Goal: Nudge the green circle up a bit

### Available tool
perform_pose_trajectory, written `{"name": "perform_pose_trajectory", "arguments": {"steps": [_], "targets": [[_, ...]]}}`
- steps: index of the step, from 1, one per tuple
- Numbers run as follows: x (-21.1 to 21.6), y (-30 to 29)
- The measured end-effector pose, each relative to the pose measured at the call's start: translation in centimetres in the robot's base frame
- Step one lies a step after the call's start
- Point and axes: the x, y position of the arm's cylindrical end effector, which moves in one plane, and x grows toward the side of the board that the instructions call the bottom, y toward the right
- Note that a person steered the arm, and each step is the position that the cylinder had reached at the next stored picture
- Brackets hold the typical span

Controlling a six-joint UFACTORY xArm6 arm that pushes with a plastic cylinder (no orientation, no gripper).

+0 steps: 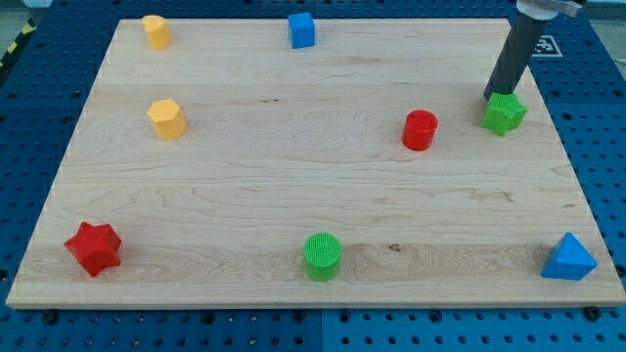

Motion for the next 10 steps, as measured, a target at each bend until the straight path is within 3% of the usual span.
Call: {"name": "perform_pose_trajectory", "arguments": {"steps": [2,3,6,8,10], "targets": [[0.0,-11.9],[2.3,-18.5],[20.6,-26.7],[25.5,-29.4],[25.7,-28.3]]}}
